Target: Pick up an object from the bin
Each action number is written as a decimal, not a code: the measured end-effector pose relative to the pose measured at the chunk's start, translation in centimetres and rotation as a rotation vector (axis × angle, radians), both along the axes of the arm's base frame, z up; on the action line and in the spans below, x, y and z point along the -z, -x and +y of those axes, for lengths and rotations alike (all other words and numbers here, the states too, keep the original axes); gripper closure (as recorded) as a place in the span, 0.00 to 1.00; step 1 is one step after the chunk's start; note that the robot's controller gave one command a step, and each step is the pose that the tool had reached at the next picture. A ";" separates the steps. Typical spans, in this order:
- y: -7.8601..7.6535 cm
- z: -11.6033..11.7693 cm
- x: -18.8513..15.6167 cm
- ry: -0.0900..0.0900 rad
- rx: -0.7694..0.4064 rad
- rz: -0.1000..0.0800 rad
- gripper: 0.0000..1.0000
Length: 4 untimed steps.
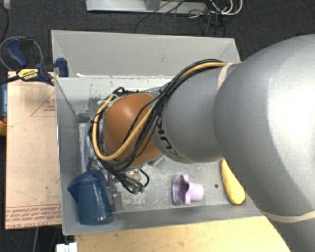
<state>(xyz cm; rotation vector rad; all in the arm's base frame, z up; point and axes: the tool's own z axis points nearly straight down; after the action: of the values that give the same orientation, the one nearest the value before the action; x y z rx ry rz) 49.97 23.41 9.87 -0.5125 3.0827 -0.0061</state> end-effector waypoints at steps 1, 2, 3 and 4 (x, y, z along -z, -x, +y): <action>0.6 0.9 -3.8 -0.003 -0.248 0.010 0.00; 0.9 0.7 -0.5 -0.001 -0.484 -0.014 0.00; -1.9 1.5 2.6 0.002 -0.451 -0.004 0.00; -3.2 1.6 2.6 0.008 -0.586 -0.006 1.00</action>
Offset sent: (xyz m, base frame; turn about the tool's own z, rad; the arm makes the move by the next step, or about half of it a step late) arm -0.0155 0.0064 0.0013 -0.4936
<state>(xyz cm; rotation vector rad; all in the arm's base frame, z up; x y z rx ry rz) 53.17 24.98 7.27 -1.3785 2.7986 -0.0121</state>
